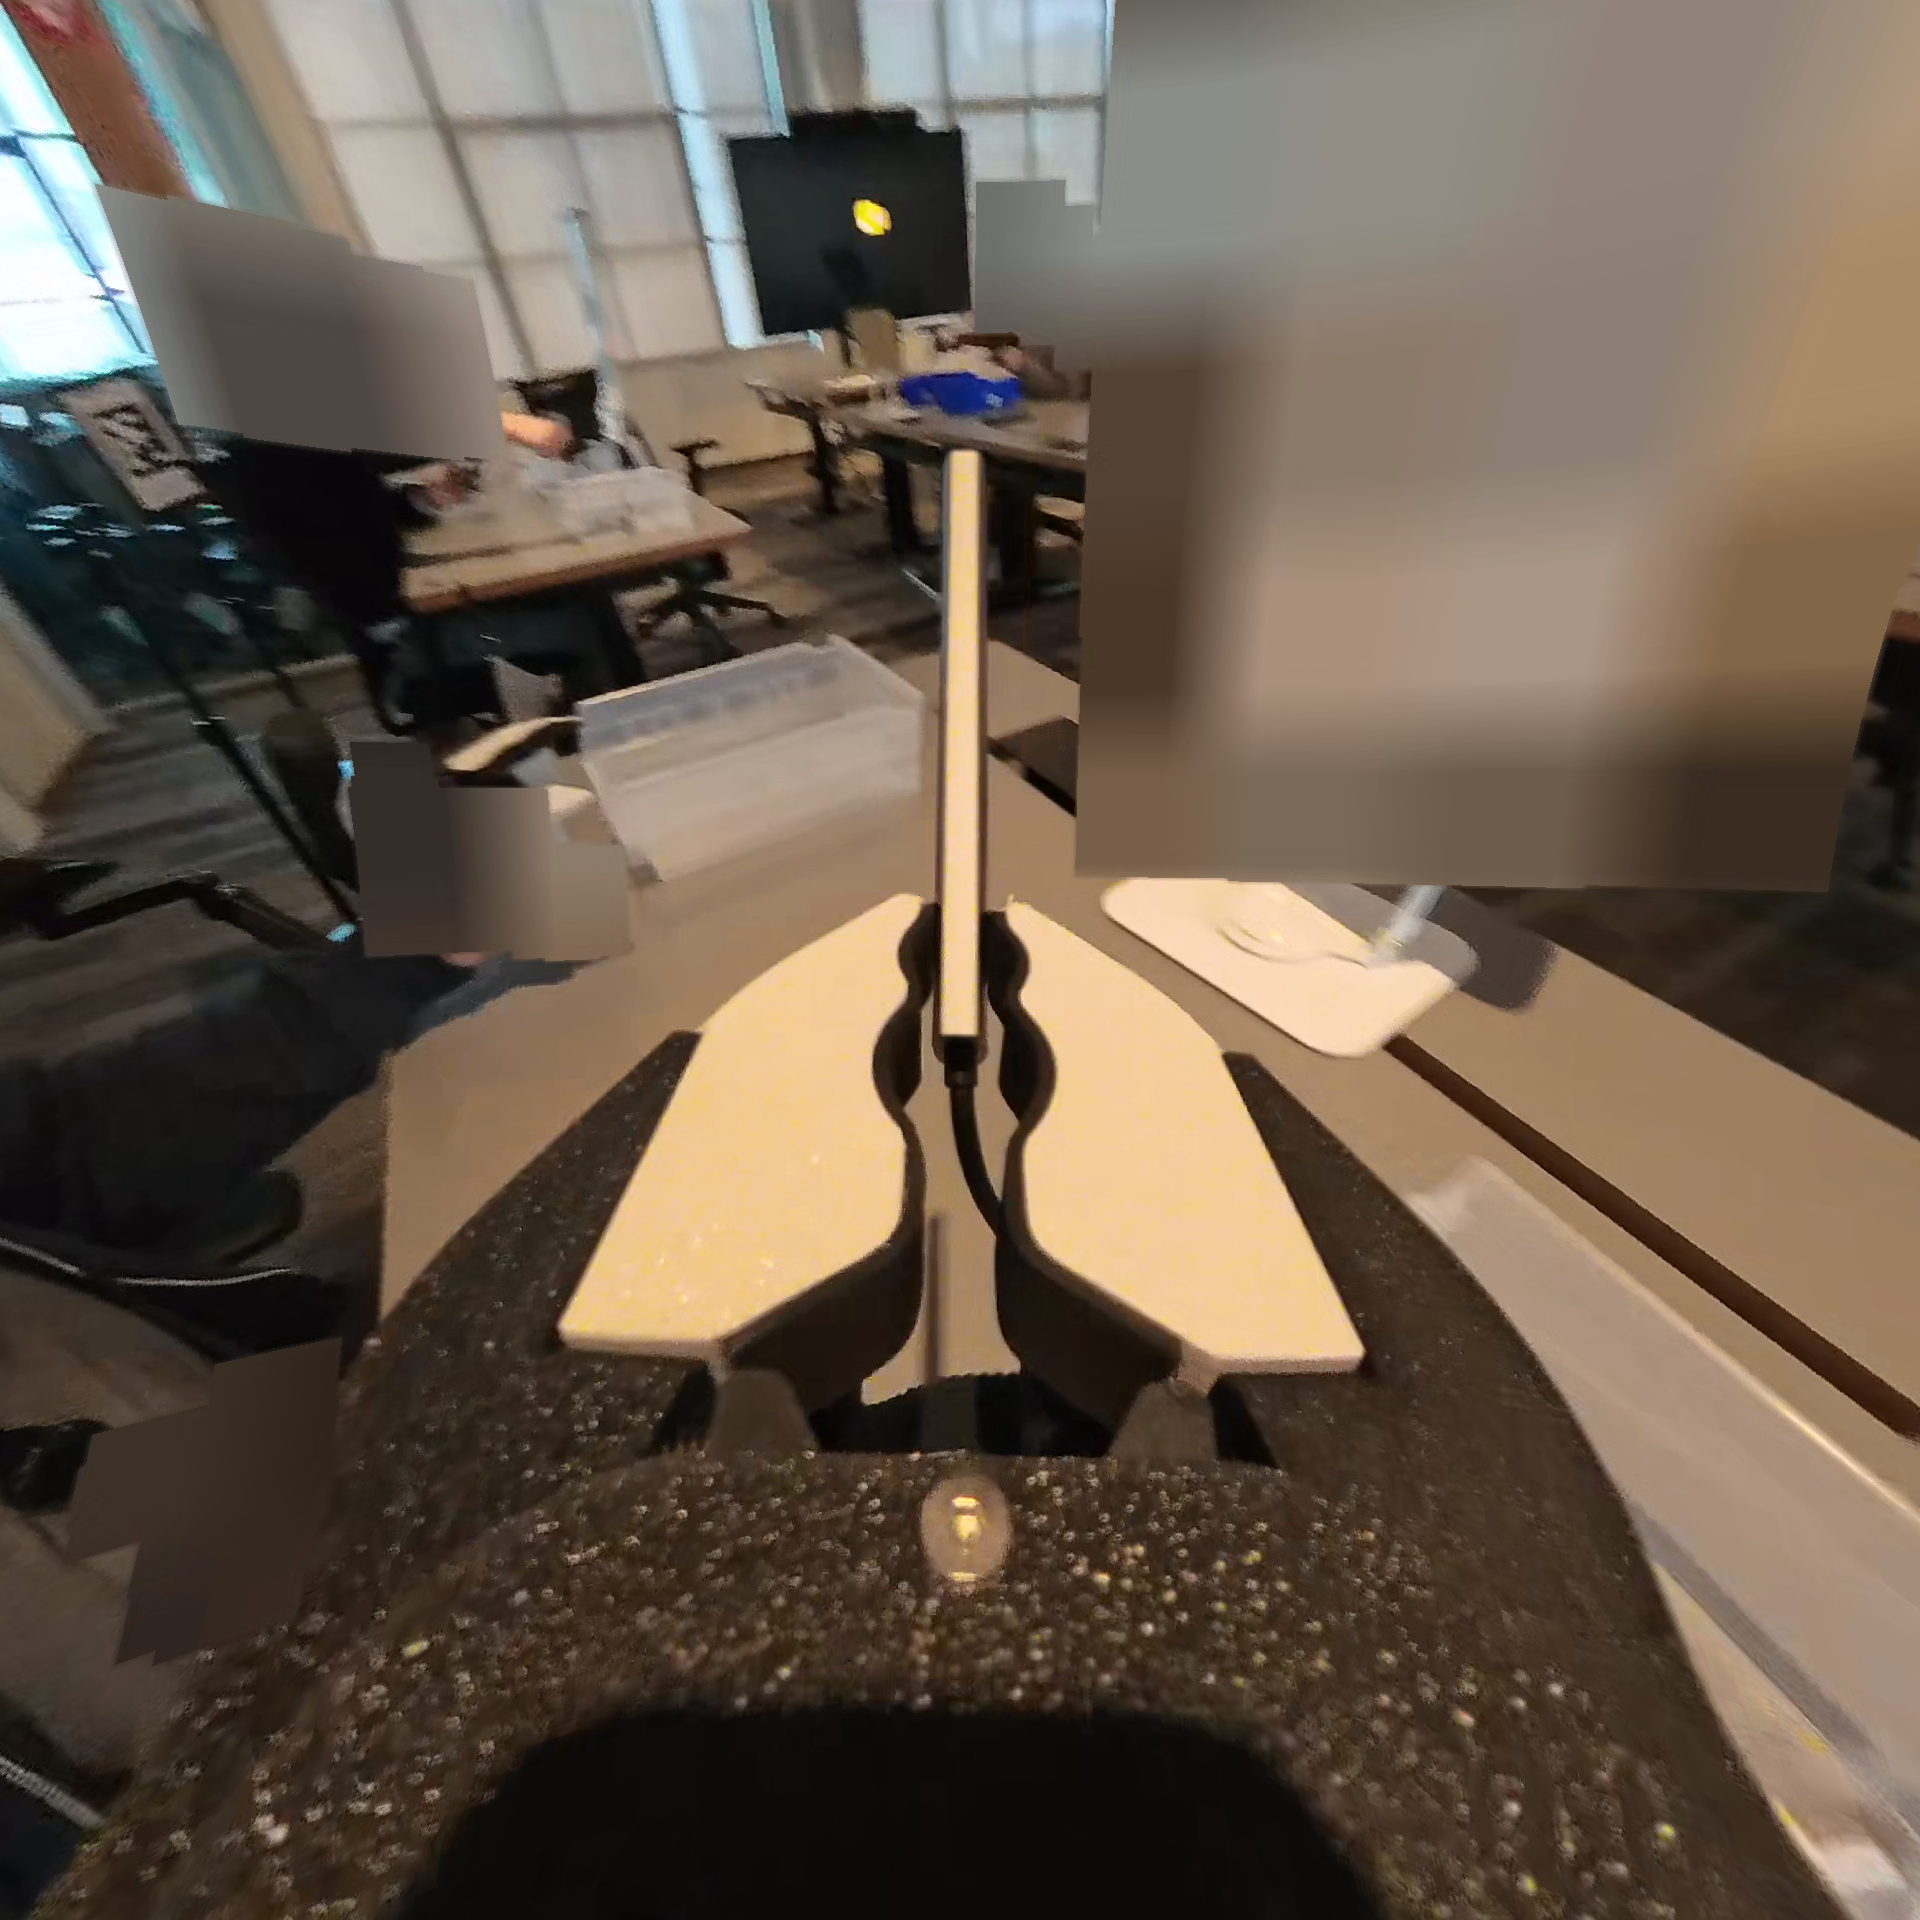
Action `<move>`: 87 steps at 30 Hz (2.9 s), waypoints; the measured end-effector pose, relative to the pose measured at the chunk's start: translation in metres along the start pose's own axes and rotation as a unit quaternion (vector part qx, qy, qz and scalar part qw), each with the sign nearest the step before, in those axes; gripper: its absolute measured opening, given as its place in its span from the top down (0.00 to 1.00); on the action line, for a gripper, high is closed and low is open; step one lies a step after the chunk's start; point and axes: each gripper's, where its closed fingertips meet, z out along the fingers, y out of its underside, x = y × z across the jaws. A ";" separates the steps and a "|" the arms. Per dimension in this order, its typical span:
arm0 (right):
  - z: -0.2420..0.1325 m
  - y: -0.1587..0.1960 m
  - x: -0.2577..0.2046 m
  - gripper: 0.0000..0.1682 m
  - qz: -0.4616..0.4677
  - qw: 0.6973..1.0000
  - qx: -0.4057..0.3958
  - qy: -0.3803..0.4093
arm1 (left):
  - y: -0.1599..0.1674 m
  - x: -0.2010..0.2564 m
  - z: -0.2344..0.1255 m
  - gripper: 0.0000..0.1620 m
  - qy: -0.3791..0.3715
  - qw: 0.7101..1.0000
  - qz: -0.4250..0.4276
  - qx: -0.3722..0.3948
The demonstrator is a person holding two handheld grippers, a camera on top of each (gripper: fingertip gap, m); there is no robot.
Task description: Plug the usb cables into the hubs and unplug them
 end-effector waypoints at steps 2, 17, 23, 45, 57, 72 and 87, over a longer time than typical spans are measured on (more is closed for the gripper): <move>0.024 0.005 -0.030 0.95 -0.007 0.999 0.014 -0.039 | -0.018 0.053 0.010 0.52 0.117 0.992 -0.037 0.019; 0.185 0.111 -0.146 0.95 0.073 0.974 0.009 -0.216 | -0.070 0.208 0.070 0.42 0.499 0.807 -0.308 0.074; 0.196 0.131 -0.144 0.95 0.100 0.968 0.001 -0.231 | -0.058 0.213 0.072 0.47 0.517 0.779 -0.349 0.069; 0.131 0.075 -0.100 0.95 0.233 0.875 0.275 -0.322 | -0.047 0.143 0.089 0.50 0.396 0.804 -0.431 0.104; 0.137 0.079 -0.107 0.95 0.212 0.888 0.259 -0.315 | -0.041 0.147 0.091 0.50 0.396 0.806 -0.431 0.089; 0.141 0.085 -0.110 0.95 0.208 0.895 0.245 -0.309 | -0.038 0.157 0.090 0.49 0.402 0.815 -0.410 0.075; 0.196 0.145 -0.131 0.95 0.226 0.934 0.051 -0.271 | -0.047 0.196 0.073 0.49 0.469 0.810 -0.347 0.067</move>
